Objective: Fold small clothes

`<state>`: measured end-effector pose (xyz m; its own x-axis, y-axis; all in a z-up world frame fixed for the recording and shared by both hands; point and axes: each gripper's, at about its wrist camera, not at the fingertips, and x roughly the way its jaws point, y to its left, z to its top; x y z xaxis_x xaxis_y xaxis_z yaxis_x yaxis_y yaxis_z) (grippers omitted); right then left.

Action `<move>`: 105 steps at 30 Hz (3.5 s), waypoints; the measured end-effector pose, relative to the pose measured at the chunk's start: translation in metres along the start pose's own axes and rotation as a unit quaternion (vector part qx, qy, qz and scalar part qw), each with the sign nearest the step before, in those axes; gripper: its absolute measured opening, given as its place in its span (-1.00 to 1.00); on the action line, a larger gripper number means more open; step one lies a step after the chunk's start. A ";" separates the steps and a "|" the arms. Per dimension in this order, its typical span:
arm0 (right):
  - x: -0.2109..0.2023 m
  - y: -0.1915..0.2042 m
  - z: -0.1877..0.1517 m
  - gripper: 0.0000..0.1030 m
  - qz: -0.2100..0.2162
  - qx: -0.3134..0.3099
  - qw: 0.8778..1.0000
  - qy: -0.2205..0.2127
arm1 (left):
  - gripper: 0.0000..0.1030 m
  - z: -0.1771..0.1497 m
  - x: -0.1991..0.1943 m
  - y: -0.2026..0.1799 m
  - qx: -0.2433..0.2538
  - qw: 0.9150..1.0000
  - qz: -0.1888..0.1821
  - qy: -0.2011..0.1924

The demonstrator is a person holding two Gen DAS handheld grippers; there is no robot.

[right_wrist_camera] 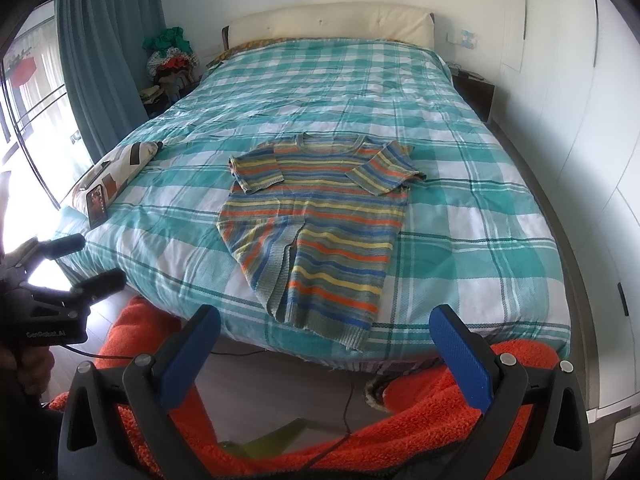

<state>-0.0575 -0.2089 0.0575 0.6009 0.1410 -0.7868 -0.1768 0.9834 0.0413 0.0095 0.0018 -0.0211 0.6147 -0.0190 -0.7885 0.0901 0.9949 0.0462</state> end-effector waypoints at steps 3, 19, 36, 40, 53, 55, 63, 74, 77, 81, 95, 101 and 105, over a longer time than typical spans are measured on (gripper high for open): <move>0.001 0.000 -0.001 0.99 0.000 0.003 1.000 0.001 | 0.99 0.001 0.001 -0.004 0.005 1.000 -0.001 0.002; 0.004 -0.010 0.001 0.99 -0.009 0.008 1.000 0.008 | 0.99 0.001 0.003 -0.011 0.012 1.000 0.006 0.001; 0.005 -0.010 0.001 0.99 -0.010 0.006 1.000 0.010 | 0.99 0.000 0.003 -0.012 0.015 1.000 0.008 0.002; 0.006 -0.010 0.000 0.99 -0.007 0.002 1.000 0.009 | 0.99 0.002 -0.001 -0.014 0.032 0.999 0.015 -0.001; 0.013 0.006 0.005 0.99 -0.003 -0.021 1.000 0.019 | 0.99 0.013 0.008 -0.022 0.049 0.998 0.033 -0.016; 0.017 0.007 0.006 0.99 -0.001 -0.019 1.000 0.024 | 0.99 0.013 0.013 -0.018 0.044 0.999 0.027 -0.010; 0.096 -0.052 0.003 0.99 -0.015 0.000 0.998 0.063 | 0.99 0.034 0.097 -0.005 0.118 0.993 -0.009 -0.022; 0.208 -0.118 0.033 0.60 0.048 0.051 0.983 0.168 | 0.98 0.073 0.198 -0.020 0.175 0.984 -0.037 -0.025; 0.209 -0.115 0.015 0.60 0.077 0.091 0.977 0.179 | 0.98 0.090 0.245 -0.015 0.161 0.983 -0.081 0.023; 0.195 -0.112 -0.016 0.60 0.074 0.103 0.974 0.187 | 0.96 0.098 0.289 -0.028 0.186 0.968 -0.150 0.074; 0.175 -0.140 -0.028 0.60 0.075 0.124 0.971 0.190 | -0.93 0.051 0.185 0.015 0.244 0.927 -0.274 0.075; 0.186 -0.143 -0.028 0.60 0.101 0.123 0.965 0.208 | -0.30 -0.010 0.149 0.080 0.187 0.952 -0.198 0.139; 0.197 -0.137 -0.031 0.60 0.143 0.120 0.954 0.235 | 0.72 -0.011 0.154 0.123 -0.004 0.975 -0.204 0.083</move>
<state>0.0613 -0.3195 -0.1219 0.1282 0.3969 -0.9089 -0.0633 0.9178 0.3919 0.1070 0.1218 -0.1436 0.3924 -0.3985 -0.8290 0.2948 0.9082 -0.2971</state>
